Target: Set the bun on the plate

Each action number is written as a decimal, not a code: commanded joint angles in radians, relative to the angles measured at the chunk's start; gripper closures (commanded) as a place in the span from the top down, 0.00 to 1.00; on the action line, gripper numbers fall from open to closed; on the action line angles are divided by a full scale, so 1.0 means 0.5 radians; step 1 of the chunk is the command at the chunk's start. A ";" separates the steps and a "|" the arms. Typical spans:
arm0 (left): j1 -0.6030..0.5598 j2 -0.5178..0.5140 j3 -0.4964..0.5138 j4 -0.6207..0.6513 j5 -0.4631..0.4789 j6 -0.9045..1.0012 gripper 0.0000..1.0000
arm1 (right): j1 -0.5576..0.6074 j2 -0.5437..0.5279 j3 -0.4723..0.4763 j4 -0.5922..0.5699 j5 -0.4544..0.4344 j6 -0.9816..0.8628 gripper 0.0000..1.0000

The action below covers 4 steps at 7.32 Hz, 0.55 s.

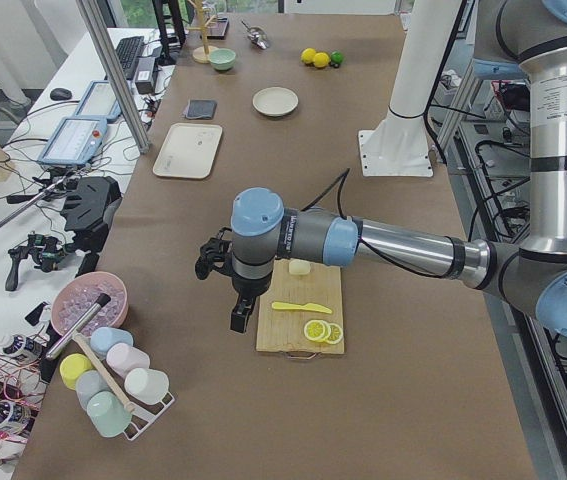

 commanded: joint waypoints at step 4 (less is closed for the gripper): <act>0.003 -0.155 0.182 -0.452 -0.153 -0.006 0.97 | -0.001 0.071 0.051 0.135 0.180 0.266 1.00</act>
